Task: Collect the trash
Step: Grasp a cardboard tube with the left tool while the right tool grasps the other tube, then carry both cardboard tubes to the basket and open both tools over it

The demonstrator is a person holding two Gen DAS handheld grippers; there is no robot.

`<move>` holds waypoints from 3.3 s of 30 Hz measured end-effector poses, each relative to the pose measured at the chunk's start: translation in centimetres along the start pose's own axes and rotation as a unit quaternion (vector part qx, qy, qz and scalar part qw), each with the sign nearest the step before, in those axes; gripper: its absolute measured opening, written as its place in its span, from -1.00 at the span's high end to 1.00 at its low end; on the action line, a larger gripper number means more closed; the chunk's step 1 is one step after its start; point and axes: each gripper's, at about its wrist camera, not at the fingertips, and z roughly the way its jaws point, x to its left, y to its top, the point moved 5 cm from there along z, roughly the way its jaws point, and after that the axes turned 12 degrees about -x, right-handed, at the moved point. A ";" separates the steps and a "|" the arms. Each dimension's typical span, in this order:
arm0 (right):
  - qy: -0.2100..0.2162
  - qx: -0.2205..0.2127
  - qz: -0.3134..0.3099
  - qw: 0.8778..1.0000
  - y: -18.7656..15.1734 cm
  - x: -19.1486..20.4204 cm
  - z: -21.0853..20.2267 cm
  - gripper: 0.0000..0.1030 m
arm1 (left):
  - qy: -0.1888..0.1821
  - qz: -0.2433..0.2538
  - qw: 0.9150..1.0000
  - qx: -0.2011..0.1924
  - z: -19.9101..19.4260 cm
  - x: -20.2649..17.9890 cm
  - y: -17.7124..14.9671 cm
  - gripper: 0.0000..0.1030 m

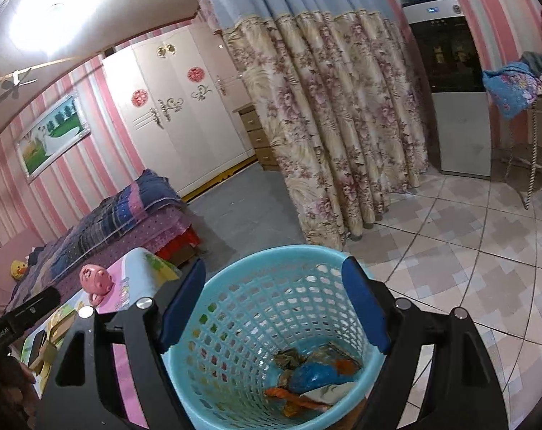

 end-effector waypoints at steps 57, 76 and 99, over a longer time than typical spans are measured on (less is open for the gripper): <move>0.358 0.247 -0.256 0.863 -28.6 49.6 3.8 -0.55 | 0.247 -0.106 0.963 -0.009 -12.6 38.2 -6.8 0.15; 0.343 0.085 -0.165 0.921 -13.3 34.3 -6.3 0.02 | 0.198 -0.078 0.975 -0.069 -16.7 30.1 -4.9 0.15; 0.068 -0.035 -0.078 0.994 0.8 5.6 -3.5 0.00 | -0.030 -0.029 0.997 -0.069 -3.3 -0.1 2.5 0.15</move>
